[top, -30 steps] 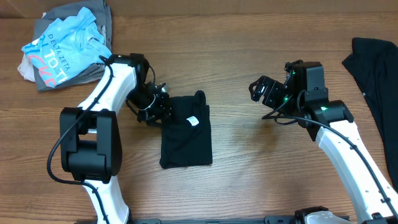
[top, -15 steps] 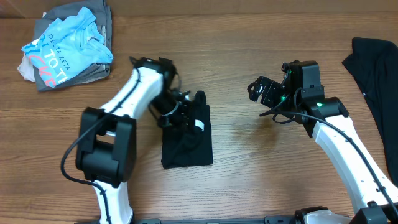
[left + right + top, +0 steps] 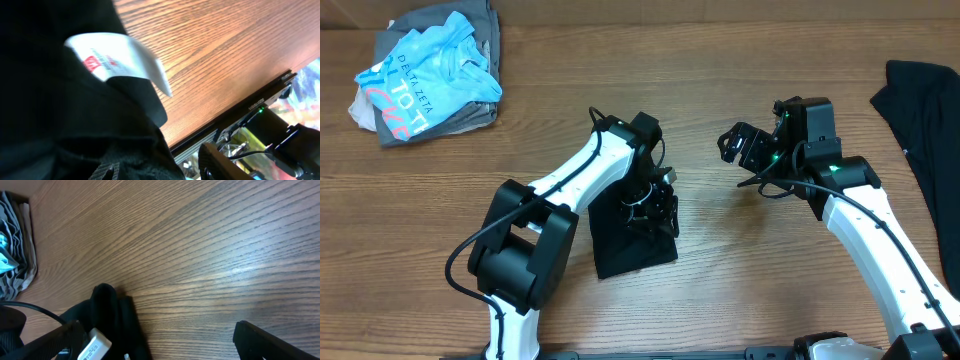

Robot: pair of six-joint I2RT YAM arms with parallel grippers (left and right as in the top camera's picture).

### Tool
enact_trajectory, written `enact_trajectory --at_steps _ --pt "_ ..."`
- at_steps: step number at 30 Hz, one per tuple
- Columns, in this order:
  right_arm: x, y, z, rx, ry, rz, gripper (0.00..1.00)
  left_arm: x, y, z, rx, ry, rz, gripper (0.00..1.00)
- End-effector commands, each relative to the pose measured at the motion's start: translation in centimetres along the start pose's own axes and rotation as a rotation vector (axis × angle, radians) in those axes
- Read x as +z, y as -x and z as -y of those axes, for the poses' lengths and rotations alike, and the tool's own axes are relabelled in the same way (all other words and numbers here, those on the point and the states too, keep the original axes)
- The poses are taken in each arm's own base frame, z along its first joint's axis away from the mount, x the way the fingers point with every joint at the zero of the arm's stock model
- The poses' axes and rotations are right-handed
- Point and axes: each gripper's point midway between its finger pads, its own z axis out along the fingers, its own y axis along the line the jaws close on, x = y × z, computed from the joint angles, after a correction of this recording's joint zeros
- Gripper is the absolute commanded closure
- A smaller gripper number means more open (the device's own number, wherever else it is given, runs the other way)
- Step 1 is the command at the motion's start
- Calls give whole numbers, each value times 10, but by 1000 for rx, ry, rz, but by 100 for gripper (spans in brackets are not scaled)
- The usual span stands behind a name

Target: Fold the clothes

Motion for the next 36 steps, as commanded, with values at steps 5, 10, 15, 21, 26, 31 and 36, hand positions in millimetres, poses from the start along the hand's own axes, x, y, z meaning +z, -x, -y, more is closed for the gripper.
enact_trajectory --at_steps 5,10,15,21,26,31,36 --pt "-1 2 -1 0 6 5 0 -64 21 5 17 -24 131 50" --pt "-1 3 -2 -1 8 8 0 -109 25 20 85 -41 223 46" --pt "-1 3 -2 -1 8 8 0 -131 32 13 48 9 294 42" --pt "-1 3 -2 0 8 8 0 -131 47 -23 -66 123 357 43" --pt "-1 2 -2 0 9 7 0 -118 60 -28 -105 105 390 50" --pt "-1 3 -2 0 8 8 0 -104 69 -34 -154 87 411 56" --pt "-1 3 -2 0 9 8 0 -86 80 -28 -170 73 425 66"
